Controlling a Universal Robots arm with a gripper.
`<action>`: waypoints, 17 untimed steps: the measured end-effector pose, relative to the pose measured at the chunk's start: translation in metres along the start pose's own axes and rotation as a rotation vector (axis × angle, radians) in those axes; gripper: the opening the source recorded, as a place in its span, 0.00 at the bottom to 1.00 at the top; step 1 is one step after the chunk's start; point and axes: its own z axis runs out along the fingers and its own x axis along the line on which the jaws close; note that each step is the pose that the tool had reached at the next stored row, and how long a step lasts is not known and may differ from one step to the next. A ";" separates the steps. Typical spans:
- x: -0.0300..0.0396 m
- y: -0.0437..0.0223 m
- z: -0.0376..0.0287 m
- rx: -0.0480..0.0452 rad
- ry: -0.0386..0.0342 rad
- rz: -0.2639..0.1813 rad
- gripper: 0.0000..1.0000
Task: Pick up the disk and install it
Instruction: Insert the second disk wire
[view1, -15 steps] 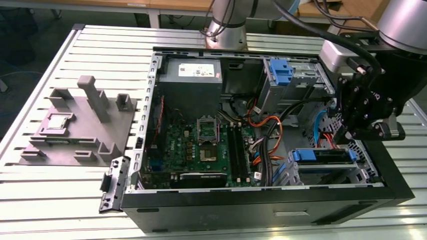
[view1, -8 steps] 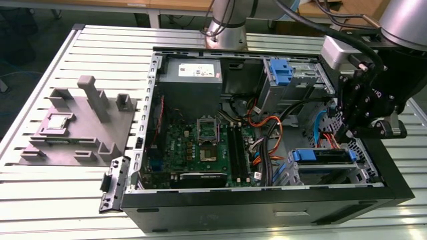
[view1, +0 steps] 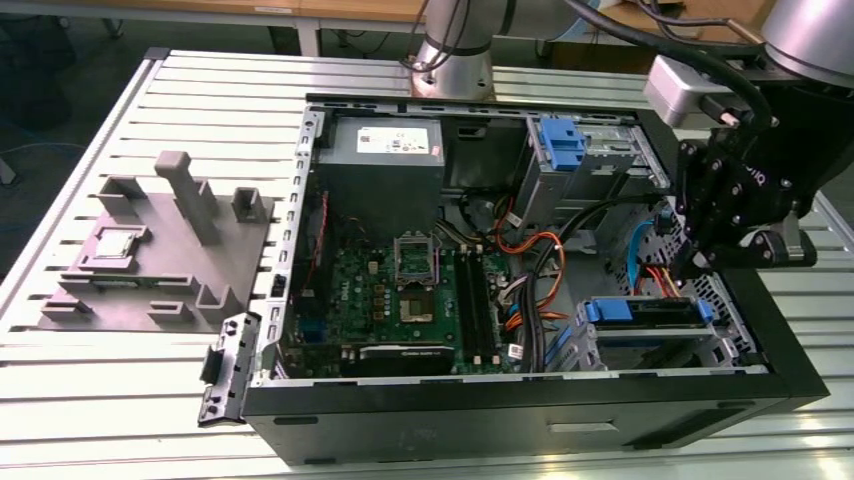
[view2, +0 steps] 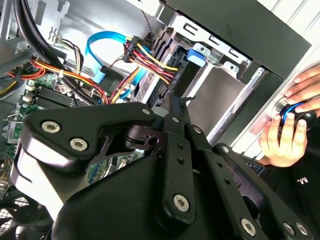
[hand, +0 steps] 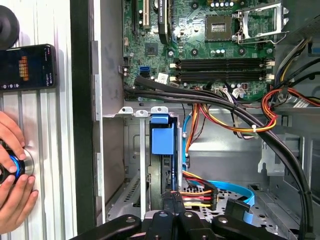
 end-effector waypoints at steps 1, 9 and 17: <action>-0.0001 0.0000 0.0000 -0.0003 0.0000 0.000 0.10; -0.0036 0.0000 -0.0007 -0.0032 0.0002 0.000 0.10; -0.0137 0.0002 -0.0017 -0.0045 0.0001 0.000 0.10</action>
